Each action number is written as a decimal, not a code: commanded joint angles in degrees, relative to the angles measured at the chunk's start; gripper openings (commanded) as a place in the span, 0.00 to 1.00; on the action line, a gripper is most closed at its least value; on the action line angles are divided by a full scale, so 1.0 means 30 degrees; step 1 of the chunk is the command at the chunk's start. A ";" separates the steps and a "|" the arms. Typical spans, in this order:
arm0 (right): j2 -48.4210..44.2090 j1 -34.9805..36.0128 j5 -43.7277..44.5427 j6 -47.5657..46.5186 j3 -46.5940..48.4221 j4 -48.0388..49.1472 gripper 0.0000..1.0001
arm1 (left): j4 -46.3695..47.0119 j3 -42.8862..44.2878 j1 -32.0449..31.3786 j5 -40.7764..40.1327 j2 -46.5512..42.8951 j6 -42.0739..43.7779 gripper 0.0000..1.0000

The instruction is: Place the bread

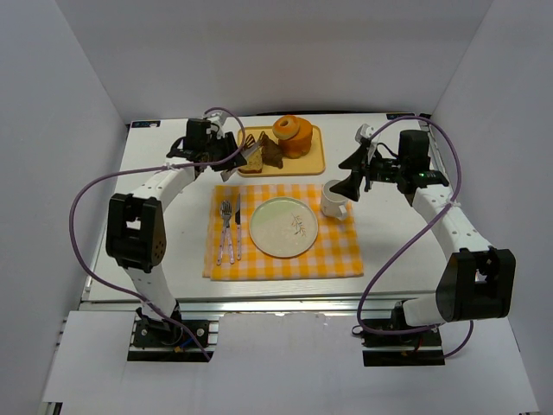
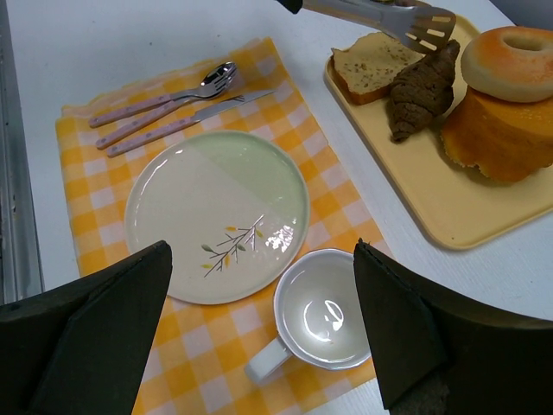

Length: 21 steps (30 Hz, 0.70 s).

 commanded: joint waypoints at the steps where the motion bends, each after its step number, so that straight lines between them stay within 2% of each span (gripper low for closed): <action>1: -0.0507 -0.0123 -0.0573 0.0310 -0.0017 0.0724 0.89 | 0.0078 0.0958 -0.0384 0.0300 0.0099 -0.0172 0.54; 11: -0.0624 -0.0124 -0.0603 0.0456 -0.0075 0.0812 0.89 | -0.0303 0.1338 -0.0706 -0.0198 0.0715 0.0091 0.54; 21: -0.0565 -0.0153 -0.0661 0.0486 -0.0134 0.0900 0.90 | -0.0419 0.1924 -0.0882 0.0446 0.1184 -0.0055 0.54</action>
